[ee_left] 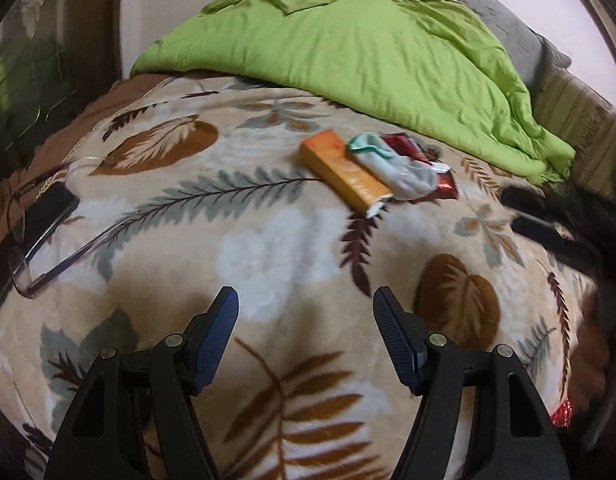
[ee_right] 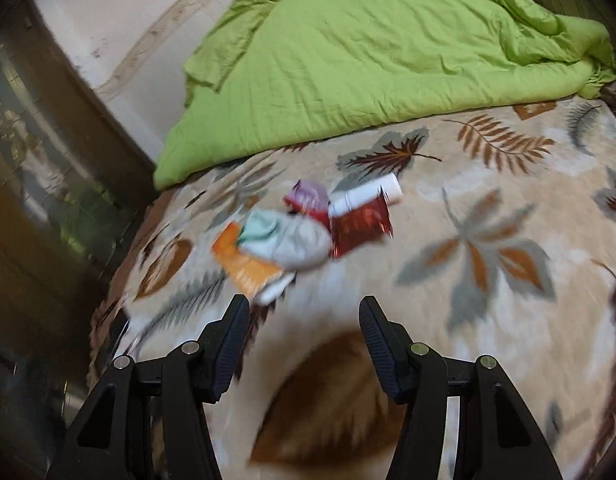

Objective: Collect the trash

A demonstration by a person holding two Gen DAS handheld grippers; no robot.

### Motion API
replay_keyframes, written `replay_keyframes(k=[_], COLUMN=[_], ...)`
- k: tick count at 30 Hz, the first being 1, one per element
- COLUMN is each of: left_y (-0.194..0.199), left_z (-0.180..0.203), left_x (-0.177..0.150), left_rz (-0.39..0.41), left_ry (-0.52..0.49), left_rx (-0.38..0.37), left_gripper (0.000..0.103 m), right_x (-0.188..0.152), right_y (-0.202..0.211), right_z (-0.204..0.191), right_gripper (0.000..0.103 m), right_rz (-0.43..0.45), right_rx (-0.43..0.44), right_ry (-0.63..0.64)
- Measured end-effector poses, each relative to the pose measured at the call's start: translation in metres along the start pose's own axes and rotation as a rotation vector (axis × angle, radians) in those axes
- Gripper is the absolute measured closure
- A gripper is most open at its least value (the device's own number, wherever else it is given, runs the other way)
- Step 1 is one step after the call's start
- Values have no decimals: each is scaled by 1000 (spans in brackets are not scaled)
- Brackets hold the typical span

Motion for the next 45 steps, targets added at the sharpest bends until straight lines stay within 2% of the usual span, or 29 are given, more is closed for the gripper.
replay_keyframes(k=[8, 10, 11, 12, 14, 17, 19, 23, 26, 29, 33, 36, 38, 39, 43, 45], left_y=[-12, -17, -19, -20, -23, -27, -30, -51, -75, -100, -132, -153, -157, -155, -144, -135], left_z=[-9, -12, -13, -14, -16, -14, -9, 6, 14, 17, 20, 28, 29, 28, 20, 15], left_x=[4, 5, 6, 7, 11, 22, 31, 59, 80, 97, 113, 117, 115, 114, 104, 96], left_rz=[-5, -11, -17, -20, -20, -22, -19, -43, -84, -140, -190, -232, -234, -217, -173, -161], left_ry=[8, 20, 27, 31, 35, 37, 34, 43, 102, 197, 298, 265, 243, 231, 207, 182], left_rx=[-4, -7, -11, -14, -17, -16, -26, -33, -38, -31, -3, 43, 72, 78, 37, 23], left_gripper=[34, 34, 34, 34, 34, 34, 34, 30, 30, 30, 30, 30, 43, 45, 56, 57], right_x=[29, 29, 27, 26, 22, 15, 4, -24, -24, -18, -12, -9, -7, -7, -8, -9], right_y=[-85, -98, -100, -98, -83, -42, -6, 34, 35, 39, 41, 41, 41, 40, 40, 38], right_z=[5, 7, 8, 8, 7, 12, 19, 36, 45, 47, 51, 56, 58, 58, 55, 53], right_gripper=[42, 66, 73, 79, 82, 83, 83, 83, 83, 83, 83, 83, 83, 83, 83, 83], right_rz=[-47, -68, -77, -70, -38, 40, 114, 228, 232, 271, 280, 278, 276, 273, 273, 265], right_rx=[20, 40, 47, 54, 57, 65, 33, -56, -77, -105, -92, -93, -90, -90, -88, -85], right_ry=[-163, -191, -199, -195, -172, -157, -144, -107, -95, -56, -47, -56, -64, -66, -49, -44])
Point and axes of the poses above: each gripper's, at about its wrist camera, not at the fingertips, and y roughly against the way its jaws point, z to its right, x to its top, the point moved 2 cm from there along -y, roughly the way its jaws point, and after that the axes turned 9 degrees about -y, right-handed, at the moved point
